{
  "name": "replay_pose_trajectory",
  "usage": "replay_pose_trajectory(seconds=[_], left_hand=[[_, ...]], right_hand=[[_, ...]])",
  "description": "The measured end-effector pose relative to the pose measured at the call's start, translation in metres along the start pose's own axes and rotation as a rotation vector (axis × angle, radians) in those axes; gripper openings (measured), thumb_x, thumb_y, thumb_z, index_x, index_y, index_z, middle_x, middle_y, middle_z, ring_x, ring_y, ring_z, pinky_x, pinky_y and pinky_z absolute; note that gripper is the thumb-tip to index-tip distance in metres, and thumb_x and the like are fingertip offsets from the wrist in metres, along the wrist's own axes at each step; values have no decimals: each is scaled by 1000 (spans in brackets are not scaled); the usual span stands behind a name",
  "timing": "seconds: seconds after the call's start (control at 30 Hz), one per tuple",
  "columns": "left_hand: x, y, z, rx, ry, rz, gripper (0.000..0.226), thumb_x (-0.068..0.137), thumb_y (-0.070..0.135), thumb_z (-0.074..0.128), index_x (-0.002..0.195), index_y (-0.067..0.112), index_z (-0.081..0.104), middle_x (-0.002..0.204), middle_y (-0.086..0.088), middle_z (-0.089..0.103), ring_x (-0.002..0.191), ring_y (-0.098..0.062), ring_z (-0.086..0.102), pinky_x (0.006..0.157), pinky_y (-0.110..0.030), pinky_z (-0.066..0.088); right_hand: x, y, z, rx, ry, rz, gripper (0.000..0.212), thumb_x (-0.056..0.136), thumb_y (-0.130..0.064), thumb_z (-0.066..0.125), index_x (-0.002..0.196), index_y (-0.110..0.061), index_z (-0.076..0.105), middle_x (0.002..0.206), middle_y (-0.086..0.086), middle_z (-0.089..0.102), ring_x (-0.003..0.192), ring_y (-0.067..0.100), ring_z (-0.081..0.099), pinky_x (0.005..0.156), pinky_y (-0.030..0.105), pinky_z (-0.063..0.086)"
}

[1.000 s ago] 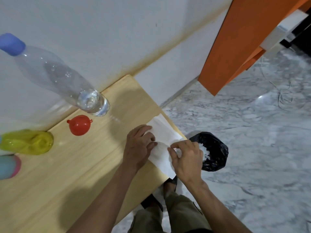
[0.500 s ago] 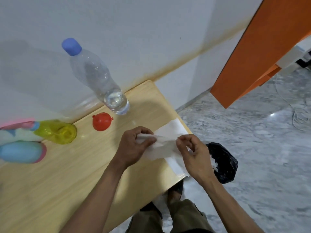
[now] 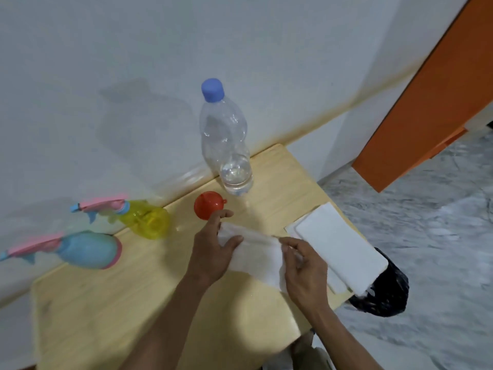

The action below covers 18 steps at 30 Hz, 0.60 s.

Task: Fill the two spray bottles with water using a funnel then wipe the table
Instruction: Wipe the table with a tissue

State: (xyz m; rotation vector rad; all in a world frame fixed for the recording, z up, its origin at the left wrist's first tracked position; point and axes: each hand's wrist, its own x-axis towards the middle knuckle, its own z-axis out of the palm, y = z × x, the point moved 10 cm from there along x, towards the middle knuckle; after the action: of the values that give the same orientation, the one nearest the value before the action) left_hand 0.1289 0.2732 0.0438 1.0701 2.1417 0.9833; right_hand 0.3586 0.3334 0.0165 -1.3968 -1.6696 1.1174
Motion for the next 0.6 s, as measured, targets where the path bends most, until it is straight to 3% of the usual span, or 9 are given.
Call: replay_pose_trajectory(seconds=[0.17, 0.23, 0.4, 0.53, 0.6], left_hand=[[21, -20, 11, 107, -74, 114, 41, 87, 10, 73, 124, 20, 60, 112, 3, 67, 101, -14, 60, 87, -21, 41], [26, -29, 20, 143, -100, 164, 41, 87, 5, 71, 126, 13, 61, 121, -2, 66, 108, -12, 56, 93, -16, 37], [26, -58, 51, 248, -230, 234, 44, 93, 16, 67, 134, 15, 51, 140, -8, 51, 124, -21, 52, 104, -39, 48], [16, -71, 73, 480, -287, 365, 50, 100, 28, 58, 147, 16, 44, 162, -12, 29, 147, -30, 33, 116, -44, 35], [11, -72, 80, 567, -275, 474, 50, 100, 29, 55, 147, 15, 46, 163, -12, 28, 149, -31, 31, 116, -47, 32]], right_hand=[[-3, 21, 37, -101, 92, -23, 30, 91, 13, 62, 102, -11, 76, 99, -11, 73, 97, -22, 57, 82, -2, 38], [-2, 28, 49, -127, 119, -40, 32, 88, 16, 61, 103, -8, 76, 101, -6, 73, 97, -17, 57, 84, -2, 37], [-3, 42, 68, -185, 103, -45, 35, 88, -1, 49, 112, -5, 74, 110, 5, 70, 100, 3, 58, 89, 1, 36], [-16, 48, 83, -380, 69, -133, 37, 100, -21, 48, 130, -11, 67, 137, 13, 60, 122, 29, 54, 100, 41, 46], [-22, 48, 89, -506, 86, -206, 36, 100, -19, 56, 135, -14, 64, 149, 16, 52, 132, 33, 50, 100, 46, 43]])
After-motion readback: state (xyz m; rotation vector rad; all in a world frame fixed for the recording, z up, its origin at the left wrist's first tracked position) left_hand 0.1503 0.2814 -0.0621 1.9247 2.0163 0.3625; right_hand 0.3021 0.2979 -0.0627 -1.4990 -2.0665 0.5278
